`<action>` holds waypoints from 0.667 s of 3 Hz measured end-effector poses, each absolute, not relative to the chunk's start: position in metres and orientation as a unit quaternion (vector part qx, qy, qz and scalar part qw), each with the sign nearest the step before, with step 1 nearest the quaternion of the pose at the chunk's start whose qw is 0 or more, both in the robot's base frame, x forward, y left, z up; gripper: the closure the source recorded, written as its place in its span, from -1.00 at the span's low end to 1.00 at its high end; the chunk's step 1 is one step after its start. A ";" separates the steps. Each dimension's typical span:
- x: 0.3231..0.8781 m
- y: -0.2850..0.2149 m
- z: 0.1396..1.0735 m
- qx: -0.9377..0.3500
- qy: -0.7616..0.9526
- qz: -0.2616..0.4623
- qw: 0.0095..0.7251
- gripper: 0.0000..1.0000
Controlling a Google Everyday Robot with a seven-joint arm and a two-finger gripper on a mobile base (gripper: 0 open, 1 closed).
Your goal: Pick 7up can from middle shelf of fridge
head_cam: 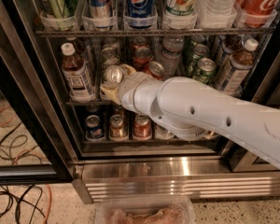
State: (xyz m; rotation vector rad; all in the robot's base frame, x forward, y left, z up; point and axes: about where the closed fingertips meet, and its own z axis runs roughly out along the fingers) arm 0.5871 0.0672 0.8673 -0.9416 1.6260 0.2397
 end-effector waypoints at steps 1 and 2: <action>0.579 0.054 0.885 -0.403 0.691 0.095 0.592 1.00; 0.575 0.048 0.899 -0.400 0.684 0.095 0.603 1.00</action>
Offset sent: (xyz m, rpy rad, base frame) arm -0.0186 -0.0323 0.0402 0.0330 -0.0681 -0.0137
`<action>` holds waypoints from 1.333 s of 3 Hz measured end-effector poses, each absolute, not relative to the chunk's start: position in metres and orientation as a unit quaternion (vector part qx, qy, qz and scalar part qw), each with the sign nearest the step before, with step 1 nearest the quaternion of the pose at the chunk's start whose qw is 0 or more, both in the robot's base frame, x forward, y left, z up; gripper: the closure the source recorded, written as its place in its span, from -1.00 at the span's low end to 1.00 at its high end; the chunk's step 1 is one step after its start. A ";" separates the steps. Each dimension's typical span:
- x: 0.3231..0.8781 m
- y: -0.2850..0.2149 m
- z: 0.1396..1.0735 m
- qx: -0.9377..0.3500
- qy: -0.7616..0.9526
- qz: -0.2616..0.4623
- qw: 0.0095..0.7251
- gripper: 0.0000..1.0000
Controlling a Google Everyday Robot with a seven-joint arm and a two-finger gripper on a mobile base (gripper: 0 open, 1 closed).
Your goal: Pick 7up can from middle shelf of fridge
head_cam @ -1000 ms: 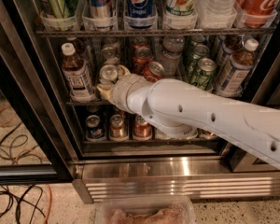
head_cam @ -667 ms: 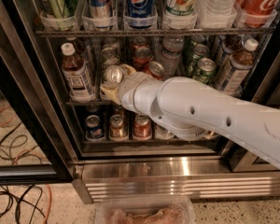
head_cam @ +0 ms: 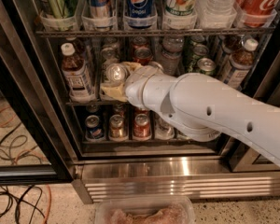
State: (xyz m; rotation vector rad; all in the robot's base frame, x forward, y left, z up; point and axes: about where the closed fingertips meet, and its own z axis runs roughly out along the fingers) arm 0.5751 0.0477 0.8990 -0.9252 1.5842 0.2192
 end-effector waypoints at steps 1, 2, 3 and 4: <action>0.566 0.037 0.917 -0.407 0.674 0.091 0.610 1.00; 0.541 0.018 0.928 -0.427 0.674 0.097 0.595 1.00; 0.499 0.008 0.920 -0.467 0.682 0.110 0.552 1.00; 0.456 0.010 0.914 -0.500 0.684 0.147 0.511 1.00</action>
Offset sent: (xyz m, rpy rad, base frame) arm -0.0841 -0.0521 0.0388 -0.0721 0.0644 0.1721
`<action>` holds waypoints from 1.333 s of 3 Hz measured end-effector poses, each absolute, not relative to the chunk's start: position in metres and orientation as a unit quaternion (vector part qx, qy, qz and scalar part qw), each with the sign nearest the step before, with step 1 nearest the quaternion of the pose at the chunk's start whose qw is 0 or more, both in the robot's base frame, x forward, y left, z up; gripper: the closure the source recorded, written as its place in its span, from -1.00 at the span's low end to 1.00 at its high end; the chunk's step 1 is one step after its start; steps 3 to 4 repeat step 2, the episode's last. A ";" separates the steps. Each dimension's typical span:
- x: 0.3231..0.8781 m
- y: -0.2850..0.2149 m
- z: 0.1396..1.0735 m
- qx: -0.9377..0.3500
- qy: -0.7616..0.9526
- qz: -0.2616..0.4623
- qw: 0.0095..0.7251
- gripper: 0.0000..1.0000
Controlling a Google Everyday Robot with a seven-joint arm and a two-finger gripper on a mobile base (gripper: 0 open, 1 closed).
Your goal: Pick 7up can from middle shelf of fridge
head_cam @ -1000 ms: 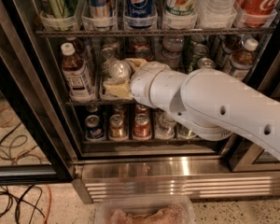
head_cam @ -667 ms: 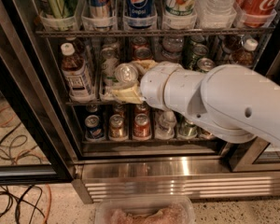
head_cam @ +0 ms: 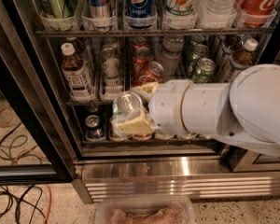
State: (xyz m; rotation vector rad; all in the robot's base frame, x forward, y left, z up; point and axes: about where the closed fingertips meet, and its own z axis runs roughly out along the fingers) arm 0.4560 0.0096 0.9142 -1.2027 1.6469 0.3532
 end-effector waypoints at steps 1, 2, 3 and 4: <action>0.410 0.017 0.906 -0.529 0.685 0.196 0.462 1.00; 0.389 0.026 0.903 -0.551 0.675 0.223 0.438 1.00; 0.389 0.026 0.903 -0.551 0.675 0.223 0.438 1.00; 0.389 0.026 0.903 -0.551 0.675 0.223 0.438 1.00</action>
Offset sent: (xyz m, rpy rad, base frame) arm -0.0396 0.0061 -0.0069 -0.0100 0.0936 0.0880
